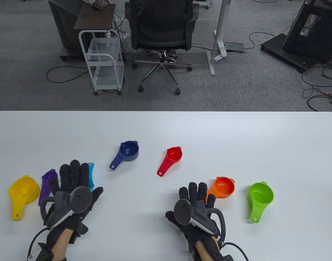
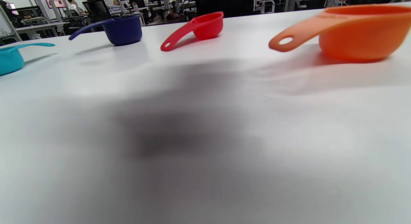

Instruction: Nest plastic measuring cups

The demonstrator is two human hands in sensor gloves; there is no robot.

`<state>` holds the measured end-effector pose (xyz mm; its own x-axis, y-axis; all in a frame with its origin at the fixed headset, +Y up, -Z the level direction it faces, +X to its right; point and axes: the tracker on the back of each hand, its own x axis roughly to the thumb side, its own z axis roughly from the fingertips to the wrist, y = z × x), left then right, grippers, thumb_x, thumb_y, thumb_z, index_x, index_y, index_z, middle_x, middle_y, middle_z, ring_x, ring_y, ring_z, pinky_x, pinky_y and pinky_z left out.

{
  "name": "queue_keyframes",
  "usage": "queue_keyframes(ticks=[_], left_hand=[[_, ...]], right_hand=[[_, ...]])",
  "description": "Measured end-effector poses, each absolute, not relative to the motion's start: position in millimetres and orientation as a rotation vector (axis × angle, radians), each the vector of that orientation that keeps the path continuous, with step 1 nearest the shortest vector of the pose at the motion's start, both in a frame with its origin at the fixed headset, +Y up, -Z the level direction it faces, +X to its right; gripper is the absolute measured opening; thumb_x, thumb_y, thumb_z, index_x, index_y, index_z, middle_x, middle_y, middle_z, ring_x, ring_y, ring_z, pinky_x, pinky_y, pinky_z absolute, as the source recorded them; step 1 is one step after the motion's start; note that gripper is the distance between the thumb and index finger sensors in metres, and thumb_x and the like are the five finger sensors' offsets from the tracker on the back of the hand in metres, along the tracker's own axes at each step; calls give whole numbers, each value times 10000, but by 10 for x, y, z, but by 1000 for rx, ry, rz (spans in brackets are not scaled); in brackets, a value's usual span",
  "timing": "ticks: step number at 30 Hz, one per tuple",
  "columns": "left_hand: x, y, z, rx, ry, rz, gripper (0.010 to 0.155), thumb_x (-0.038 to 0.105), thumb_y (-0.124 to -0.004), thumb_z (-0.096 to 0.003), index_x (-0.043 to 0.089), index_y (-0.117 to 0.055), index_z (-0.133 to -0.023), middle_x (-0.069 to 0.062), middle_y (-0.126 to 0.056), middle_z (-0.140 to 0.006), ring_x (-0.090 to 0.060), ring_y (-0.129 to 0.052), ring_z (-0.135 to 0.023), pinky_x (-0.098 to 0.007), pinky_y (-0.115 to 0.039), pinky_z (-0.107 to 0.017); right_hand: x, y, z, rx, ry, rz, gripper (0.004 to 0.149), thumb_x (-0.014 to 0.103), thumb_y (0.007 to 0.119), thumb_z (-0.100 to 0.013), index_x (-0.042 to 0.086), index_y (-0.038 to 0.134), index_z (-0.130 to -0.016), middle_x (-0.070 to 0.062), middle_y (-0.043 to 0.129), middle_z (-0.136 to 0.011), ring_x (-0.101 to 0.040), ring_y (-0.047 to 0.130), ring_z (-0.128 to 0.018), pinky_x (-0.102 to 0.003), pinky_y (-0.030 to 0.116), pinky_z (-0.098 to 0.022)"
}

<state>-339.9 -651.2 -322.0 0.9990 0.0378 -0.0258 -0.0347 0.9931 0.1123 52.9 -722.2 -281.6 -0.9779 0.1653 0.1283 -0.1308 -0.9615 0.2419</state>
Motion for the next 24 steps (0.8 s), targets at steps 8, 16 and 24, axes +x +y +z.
queue_keyframes(ticks=[8,16,24], left_hand=[[-4853,-6803,-3572,4,519,195,812,648,-560,-543,264,-260,-1192,-114,-126,-1238,-600,-116,-1060,-793,-204,-665],[-5142,-7274,-3765,-279,460,307,835,658,-626,-524,342,-188,-1160,-125,-79,-1236,-585,-122,-1088,-808,-254,-692],[-5049,-7044,-3653,-15,541,151,870,607,-646,-553,173,-234,-1184,-332,-300,-1170,-599,-414,-944,-734,-421,-647]], right_hand=[[592,-7283,-2883,182,416,2961,934,659,454,-508,63,216,-1186,-354,38,-1186,-588,-62,-948,-788,101,-648],[642,-7363,-2928,158,476,2955,926,654,455,-512,56,234,-1184,-361,52,-1184,-595,-49,-946,-790,113,-644],[645,-7328,-2919,172,448,2936,921,650,459,-517,56,238,-1184,-362,61,-1185,-599,-39,-950,-790,116,-646]])
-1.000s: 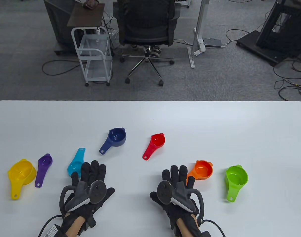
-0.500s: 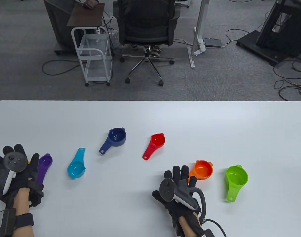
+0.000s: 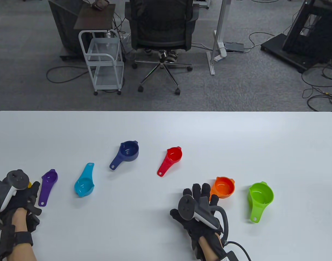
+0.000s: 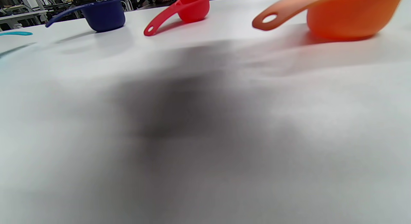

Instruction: Nest plastic measuring cups

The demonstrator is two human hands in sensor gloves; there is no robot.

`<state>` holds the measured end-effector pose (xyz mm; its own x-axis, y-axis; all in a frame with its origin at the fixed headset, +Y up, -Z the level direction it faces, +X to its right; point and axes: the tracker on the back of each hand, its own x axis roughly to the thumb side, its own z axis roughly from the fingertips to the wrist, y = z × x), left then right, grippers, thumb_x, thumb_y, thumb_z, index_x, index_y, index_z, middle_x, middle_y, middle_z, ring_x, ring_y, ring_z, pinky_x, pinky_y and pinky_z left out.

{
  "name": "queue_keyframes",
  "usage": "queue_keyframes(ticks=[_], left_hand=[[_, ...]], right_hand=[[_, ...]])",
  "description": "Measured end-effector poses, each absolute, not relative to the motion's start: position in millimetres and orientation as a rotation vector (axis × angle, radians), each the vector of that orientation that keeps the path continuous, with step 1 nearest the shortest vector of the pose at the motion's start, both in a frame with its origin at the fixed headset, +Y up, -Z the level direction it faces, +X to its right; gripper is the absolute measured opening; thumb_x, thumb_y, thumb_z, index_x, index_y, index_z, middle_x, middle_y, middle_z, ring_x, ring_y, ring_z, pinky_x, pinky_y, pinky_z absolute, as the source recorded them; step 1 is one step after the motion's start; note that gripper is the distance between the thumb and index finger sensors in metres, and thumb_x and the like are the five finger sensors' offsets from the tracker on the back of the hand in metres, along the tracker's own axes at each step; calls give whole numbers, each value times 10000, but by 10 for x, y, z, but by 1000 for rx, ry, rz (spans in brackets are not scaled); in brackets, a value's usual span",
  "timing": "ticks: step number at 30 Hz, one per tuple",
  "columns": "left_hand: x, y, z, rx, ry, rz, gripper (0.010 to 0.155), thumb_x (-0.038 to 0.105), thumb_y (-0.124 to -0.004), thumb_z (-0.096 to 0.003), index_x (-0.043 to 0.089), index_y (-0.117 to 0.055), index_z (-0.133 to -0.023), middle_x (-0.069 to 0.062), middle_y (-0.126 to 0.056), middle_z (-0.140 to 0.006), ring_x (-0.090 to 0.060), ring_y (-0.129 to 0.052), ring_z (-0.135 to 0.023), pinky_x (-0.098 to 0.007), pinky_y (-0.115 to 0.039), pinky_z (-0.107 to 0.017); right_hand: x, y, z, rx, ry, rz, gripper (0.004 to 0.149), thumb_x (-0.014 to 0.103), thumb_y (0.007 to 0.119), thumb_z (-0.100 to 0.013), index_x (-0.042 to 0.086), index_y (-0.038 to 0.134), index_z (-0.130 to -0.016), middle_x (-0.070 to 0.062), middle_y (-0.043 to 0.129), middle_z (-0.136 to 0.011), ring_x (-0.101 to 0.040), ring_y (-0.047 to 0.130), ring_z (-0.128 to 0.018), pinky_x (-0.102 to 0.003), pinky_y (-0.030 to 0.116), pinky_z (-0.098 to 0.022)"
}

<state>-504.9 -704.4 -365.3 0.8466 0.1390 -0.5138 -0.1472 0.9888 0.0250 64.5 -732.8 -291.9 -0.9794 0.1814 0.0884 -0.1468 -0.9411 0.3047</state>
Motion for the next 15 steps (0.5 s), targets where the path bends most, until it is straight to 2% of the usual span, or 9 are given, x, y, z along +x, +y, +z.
queue_keyframes(ticks=[3,6,11,15], left_hand=[[-4605,-6676,-3644,70,424,176,887,603,-652,-558,151,-218,-1186,-348,-279,-1152,-602,-384,-922,-730,-403,-643],[-3764,-6516,-3622,54,238,131,900,603,-647,-562,130,-203,-1186,-356,-257,-1142,-601,-366,-917,-734,-384,-645],[-2266,-6703,-3541,-72,10,204,900,603,-607,-581,120,-153,-1189,-359,-206,-1141,-603,-318,-928,-745,-342,-656],[-1460,-6933,-3522,-172,-75,215,903,599,-599,-580,102,-144,-1182,-372,-200,-1133,-613,-313,-923,-753,-337,-651]], right_hand=[[634,-7294,-2906,178,426,2936,909,642,468,-528,55,241,-1184,-360,63,-1186,-595,-41,-952,-789,112,-646],[625,-7261,-2880,193,393,2945,904,637,471,-533,51,242,-1183,-362,68,-1184,-596,-39,-950,-789,114,-643],[610,-7222,-2839,209,361,2949,901,634,472,-536,50,240,-1181,-368,67,-1182,-597,-37,-949,-788,113,-642],[621,-7184,-2802,209,312,2947,899,631,474,-538,47,242,-1180,-365,73,-1183,-597,-33,-950,-787,114,-642]])
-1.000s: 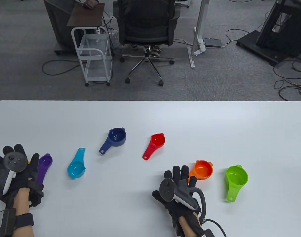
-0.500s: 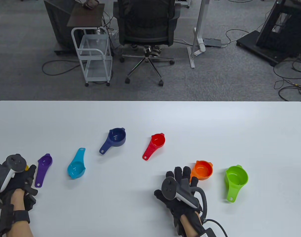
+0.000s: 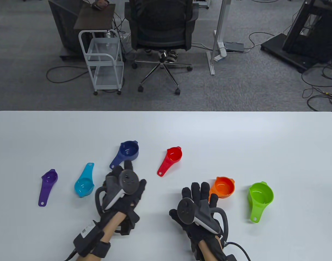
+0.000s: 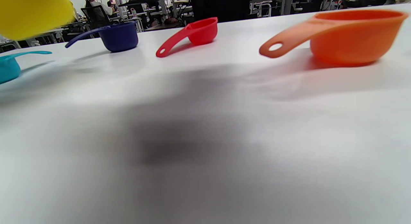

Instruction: Nest plastic measuring cups

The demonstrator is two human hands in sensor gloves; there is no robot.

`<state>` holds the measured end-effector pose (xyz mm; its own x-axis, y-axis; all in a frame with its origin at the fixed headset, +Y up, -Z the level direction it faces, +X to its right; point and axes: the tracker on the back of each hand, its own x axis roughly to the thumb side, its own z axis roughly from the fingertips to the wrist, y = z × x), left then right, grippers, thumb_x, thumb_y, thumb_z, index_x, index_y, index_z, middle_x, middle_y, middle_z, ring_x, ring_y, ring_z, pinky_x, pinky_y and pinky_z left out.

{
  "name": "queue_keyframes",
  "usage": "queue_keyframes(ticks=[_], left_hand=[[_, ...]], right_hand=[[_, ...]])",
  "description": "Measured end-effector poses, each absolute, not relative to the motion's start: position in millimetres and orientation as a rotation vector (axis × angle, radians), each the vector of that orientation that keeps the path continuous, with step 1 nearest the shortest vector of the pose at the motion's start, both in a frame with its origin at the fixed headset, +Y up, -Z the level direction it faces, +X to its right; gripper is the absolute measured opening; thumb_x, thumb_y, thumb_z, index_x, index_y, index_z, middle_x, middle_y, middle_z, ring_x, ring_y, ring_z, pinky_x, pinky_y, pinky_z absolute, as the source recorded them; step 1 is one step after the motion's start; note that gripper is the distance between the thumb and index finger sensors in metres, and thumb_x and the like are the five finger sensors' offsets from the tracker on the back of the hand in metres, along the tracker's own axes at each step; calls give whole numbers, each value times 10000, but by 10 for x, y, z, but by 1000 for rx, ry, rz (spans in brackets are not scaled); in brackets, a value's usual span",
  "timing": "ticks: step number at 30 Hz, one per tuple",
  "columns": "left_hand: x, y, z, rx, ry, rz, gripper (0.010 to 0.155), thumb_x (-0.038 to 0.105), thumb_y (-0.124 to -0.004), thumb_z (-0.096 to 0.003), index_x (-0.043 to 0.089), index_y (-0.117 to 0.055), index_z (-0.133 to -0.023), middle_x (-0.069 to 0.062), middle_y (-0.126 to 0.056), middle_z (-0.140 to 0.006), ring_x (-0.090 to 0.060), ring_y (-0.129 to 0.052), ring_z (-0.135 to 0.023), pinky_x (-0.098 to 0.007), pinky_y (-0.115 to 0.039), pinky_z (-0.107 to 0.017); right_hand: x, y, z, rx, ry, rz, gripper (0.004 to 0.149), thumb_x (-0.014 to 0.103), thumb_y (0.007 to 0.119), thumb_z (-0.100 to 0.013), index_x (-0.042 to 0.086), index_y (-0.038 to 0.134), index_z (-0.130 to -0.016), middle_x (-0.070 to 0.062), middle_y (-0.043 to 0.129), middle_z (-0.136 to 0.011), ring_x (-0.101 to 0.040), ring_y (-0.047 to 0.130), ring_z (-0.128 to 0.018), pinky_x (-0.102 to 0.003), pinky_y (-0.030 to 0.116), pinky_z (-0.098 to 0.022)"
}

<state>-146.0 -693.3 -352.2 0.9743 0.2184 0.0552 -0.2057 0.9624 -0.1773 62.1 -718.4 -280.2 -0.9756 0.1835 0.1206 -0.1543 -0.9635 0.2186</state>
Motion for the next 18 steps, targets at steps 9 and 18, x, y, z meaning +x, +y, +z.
queue_keyframes(ticks=[9,18], left_hand=[[-1034,-7213,-3564,-148,-112,127,893,598,-621,-572,93,-208,-1182,-372,-264,-1148,-626,-385,-933,-758,-398,-647],[-1036,-7420,-3639,-182,-60,41,895,609,-628,-565,97,-230,-1182,-374,-281,-1148,-626,-401,-934,-754,-416,-644]], right_hand=[[627,-7166,-2797,201,317,2945,900,630,475,-539,44,241,-1180,-368,75,-1183,-598,-30,-952,-788,114,-642],[618,-7164,-2796,197,344,2949,900,629,476,-541,41,239,-1180,-372,78,-1182,-604,-27,-950,-790,115,-641]])
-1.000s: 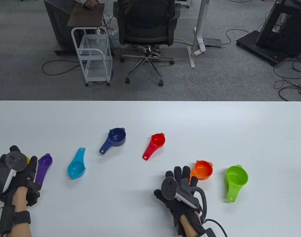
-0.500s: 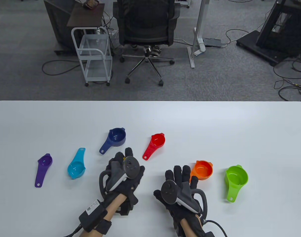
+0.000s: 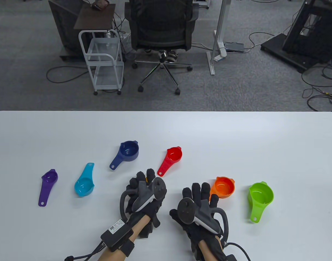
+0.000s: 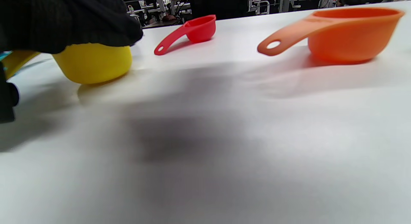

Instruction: Nest plastic measuring cups

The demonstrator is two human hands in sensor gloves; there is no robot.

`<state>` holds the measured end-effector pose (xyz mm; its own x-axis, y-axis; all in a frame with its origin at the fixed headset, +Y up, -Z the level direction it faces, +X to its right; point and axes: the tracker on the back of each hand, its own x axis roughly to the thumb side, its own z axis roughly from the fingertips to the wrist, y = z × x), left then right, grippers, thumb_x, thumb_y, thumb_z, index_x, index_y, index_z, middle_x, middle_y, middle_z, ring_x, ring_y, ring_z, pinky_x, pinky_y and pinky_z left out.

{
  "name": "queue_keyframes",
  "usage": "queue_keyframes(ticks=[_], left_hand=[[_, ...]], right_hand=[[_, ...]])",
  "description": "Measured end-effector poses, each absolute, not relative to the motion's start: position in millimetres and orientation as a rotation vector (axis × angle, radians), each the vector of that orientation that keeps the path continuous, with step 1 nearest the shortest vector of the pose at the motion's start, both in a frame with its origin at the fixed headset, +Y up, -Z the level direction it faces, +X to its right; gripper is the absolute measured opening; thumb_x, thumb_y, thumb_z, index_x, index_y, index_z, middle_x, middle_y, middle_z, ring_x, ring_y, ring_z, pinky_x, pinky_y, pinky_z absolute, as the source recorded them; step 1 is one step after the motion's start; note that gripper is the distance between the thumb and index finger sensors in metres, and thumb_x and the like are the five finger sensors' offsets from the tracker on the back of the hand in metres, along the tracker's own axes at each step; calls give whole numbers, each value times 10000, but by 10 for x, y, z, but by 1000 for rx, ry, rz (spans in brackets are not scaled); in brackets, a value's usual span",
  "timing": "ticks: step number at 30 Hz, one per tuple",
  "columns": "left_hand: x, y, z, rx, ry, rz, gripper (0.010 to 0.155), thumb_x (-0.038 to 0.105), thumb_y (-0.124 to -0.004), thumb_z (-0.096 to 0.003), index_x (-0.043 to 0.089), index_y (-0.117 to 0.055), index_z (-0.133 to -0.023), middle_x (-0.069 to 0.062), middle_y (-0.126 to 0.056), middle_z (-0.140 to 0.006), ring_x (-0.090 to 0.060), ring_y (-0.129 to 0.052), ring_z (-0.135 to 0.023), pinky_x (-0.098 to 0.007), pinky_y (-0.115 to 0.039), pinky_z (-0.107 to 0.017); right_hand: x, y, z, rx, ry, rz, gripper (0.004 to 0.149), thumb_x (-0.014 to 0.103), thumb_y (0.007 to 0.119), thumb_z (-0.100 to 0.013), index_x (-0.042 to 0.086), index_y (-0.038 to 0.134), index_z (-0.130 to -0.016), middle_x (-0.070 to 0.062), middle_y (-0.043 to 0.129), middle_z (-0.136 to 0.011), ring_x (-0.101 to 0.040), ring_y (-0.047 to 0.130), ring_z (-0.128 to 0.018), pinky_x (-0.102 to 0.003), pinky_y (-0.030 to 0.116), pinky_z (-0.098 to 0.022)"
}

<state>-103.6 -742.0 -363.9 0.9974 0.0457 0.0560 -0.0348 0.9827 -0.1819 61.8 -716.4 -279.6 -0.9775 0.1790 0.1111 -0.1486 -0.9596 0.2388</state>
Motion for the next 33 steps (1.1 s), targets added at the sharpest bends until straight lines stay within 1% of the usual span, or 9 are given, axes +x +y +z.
queue_keyframes(ticks=[7,13,16,19,22,25,28,30,33], left_hand=[[-1040,-7439,-3662,-218,-28,28,902,631,-574,-571,84,-198,-1181,-389,-264,-1152,-632,-395,-954,-757,-425,-648],[-1042,-7427,-3660,-229,-43,42,932,657,-545,-558,63,-176,-1175,-392,-223,-1164,-646,-345,-990,-783,-372,-658],[-1067,-7351,-3641,-234,-51,101,950,682,-501,-535,62,-174,-1176,-393,-201,-1167,-665,-303,-992,-793,-338,-659],[-1085,-7224,-3589,-218,-81,143,953,686,-505,-527,71,-185,-1181,-393,-190,-1171,-670,-278,-997,-798,-318,-658],[-1106,-7119,-3530,-251,-113,141,962,691,-506,-524,70,-178,-1182,-394,-161,-1174,-680,-235,-1000,-800,-291,-657],[-1189,-6938,-3432,-200,-162,170,971,691,-510,-520,60,-177,-1179,-387,-150,-1179,-681,-215,-1010,-806,-270,-651],[-1333,-6767,-3321,-175,-272,178,967,684,-514,-521,70,-154,-1176,-353,-91,-1187,-669,-154,-1027,-815,-209,-632],[-1476,-6715,-3250,-151,-329,132,959,680,-519,-520,94,-139,-1178,-306,-38,-1195,-650,-83,-1032,-815,-160,-625],[-1766,-6739,-3162,-86,-330,-26,945,687,-512,-514,128,-144,-1182,-257,-53,-1215,-630,-73,-1043,-815,-145,-621]], right_hand=[[609,-7166,-2797,197,379,2944,899,626,476,-543,36,240,-1179,-381,76,-1179,-612,-25,-946,-792,115,-637],[601,-7168,-2797,198,402,2941,902,626,475,-544,32,237,-1179,-386,74,-1175,-618,-23,-942,-793,117,-635],[603,-7165,-2796,196,399,2934,902,627,474,-545,32,234,-1180,-385,72,-1175,-618,-25,-943,-793,115,-635],[602,-7162,-2796,196,394,2934,904,627,475,-544,31,234,-1179,-388,71,-1175,-621,-24,-942,-793,115,-634],[604,-7154,-2795,199,386,2929,905,628,473,-543,31,233,-1180,-387,69,-1174,-621,-25,-941,-793,114,-634],[616,-7141,-2794,197,368,2930,907,629,473,-541,31,233,-1180,-390,69,-1174,-621,-25,-942,-794,114,-634],[631,-7141,-2794,189,363,2927,907,629,472,-541,32,232,-1180,-387,70,-1175,-620,-25,-942,-793,114,-635],[637,-7143,-2795,184,366,2924,907,630,473,-540,33,234,-1180,-387,70,-1175,-621,-26,-942,-794,114,-634],[638,-7143,-2794,183,368,2926,909,630,472,-539,31,233,-1180,-388,68,-1175,-621,-26,-942,-793,115,-636]])
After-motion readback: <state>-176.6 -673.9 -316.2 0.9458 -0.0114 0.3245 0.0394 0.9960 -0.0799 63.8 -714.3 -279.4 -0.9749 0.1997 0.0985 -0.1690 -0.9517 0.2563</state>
